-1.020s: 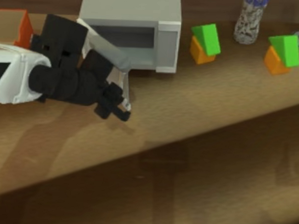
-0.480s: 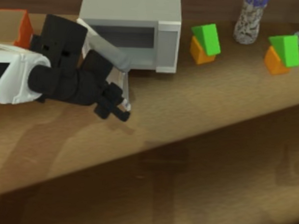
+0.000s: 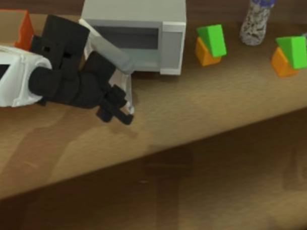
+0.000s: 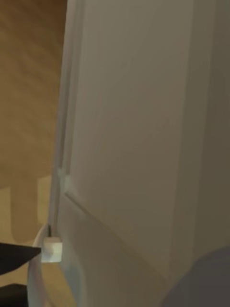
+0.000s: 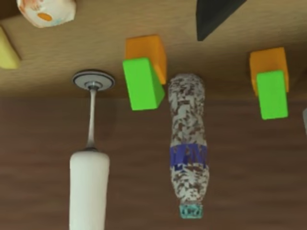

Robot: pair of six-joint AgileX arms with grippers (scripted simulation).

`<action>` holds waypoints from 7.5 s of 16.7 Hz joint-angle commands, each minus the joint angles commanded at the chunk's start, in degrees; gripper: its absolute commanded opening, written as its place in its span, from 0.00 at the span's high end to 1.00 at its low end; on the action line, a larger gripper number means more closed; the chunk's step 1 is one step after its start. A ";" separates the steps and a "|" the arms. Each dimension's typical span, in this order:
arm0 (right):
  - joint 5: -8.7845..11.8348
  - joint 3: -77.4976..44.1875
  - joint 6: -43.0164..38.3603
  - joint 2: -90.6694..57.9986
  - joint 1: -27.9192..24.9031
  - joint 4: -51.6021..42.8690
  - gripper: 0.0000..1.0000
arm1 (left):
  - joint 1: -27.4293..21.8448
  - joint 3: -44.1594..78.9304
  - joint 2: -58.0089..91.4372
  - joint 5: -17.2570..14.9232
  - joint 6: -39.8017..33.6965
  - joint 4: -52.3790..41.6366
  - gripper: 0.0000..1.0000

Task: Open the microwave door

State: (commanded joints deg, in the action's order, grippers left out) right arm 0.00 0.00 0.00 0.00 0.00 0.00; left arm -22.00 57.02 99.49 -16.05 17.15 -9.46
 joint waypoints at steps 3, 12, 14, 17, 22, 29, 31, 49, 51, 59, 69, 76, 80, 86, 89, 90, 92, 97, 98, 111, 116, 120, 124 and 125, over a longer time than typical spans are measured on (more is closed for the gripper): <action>0.00 0.00 0.00 0.00 0.00 0.00 0.00 | 0.00 0.00 0.00 0.00 0.00 0.00 1.00; 0.00 0.00 0.00 0.00 0.00 0.00 0.00 | 0.81 -0.23 -0.38 -1.75 2.05 -0.65 1.00; 0.00 0.00 0.00 0.00 0.00 0.00 0.00 | 1.45 -0.36 -0.49 -2.43 3.23 -1.06 1.00; 0.00 0.00 0.00 0.00 0.00 0.00 0.00 | 1.53 -0.39 -0.49 -2.52 3.42 -1.13 1.00; 0.00 0.00 0.00 0.00 0.00 0.00 0.00 | 1.53 -0.39 -0.49 -2.52 3.42 -1.13 1.00; 0.00 0.00 0.00 0.00 0.00 0.00 0.00 | 1.53 -0.39 -0.49 -2.52 3.42 -1.13 1.00; 0.00 0.00 0.00 0.00 0.00 0.00 0.00 | 1.53 -0.39 -0.49 -2.52 3.42 -1.13 1.00; 0.00 0.00 0.00 0.00 0.00 0.00 0.00 | 3.13 -0.57 -0.83 -5.05 7.05 -2.54 1.00; 0.00 0.00 0.00 0.00 0.00 0.00 0.00 | 3.13 -0.57 -0.83 -5.05 7.05 -2.54 1.00; 0.00 0.00 0.00 0.00 0.00 0.00 0.00 | 3.13 -0.57 -0.83 -5.05 7.05 -2.54 1.00; 0.00 0.00 0.00 0.00 0.00 0.00 0.00 | 3.13 -0.57 -0.83 -5.05 7.05 -2.54 1.00; 0.00 0.00 0.00 0.00 0.00 0.00 0.00 | 3.50 -0.76 -0.82 -6.19 8.35 -3.26 1.00; 0.00 0.00 0.00 0.00 0.00 0.00 0.00 | 4.83 -0.50 -1.00 -7.62 10.97 -4.28 1.00; 0.00 0.00 0.00 0.00 0.00 0.00 0.00 | 4.84 -0.50 -1.00 -7.63 11.00 -4.29 1.00; 0.00 0.00 0.00 0.00 0.00 0.00 0.00 | 4.84 -0.50 -1.00 -7.63 11.00 -4.29 1.00; 0.00 0.00 0.00 0.00 0.00 0.00 0.00 | 4.84 -0.50 -1.00 -7.63 11.00 -4.29 1.00; 0.00 0.00 0.00 0.00 0.00 0.00 0.00 | 4.84 -0.50 -1.00 -7.63 11.00 -4.29 1.00; 0.00 0.00 0.00 0.00 0.00 0.00 0.00 | 4.84 -0.50 -1.00 -7.63 11.00 -4.29 1.00; 0.00 0.00 0.00 0.00 0.00 0.00 0.00 | 4.84 -0.50 -1.00 -7.63 11.00 -4.29 1.00; 0.00 0.00 0.00 0.00 0.00 0.00 0.00 | 6.27 -0.20 -1.06 -9.77 14.46 -5.94 1.00; 0.00 0.00 0.00 0.00 0.00 0.00 0.00 | 6.47 -0.20 -0.98 -9.97 14.87 -6.21 1.00; 0.00 0.00 0.00 0.00 0.00 0.00 0.00 | 6.47 -0.20 -0.98 -9.97 14.87 -6.21 1.00; 0.00 0.00 0.00 0.00 0.00 0.00 0.00 | 6.47 -0.20 -0.98 -9.97 14.87 -6.21 1.00; 0.00 0.00 0.00 0.00 0.00 0.00 0.00 | 6.47 -0.20 -0.98 -9.97 14.87 -6.21 1.00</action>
State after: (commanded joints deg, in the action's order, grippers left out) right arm 0.00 0.00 0.00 0.00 0.00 0.00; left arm -15.53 56.82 98.52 -26.02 32.02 -15.67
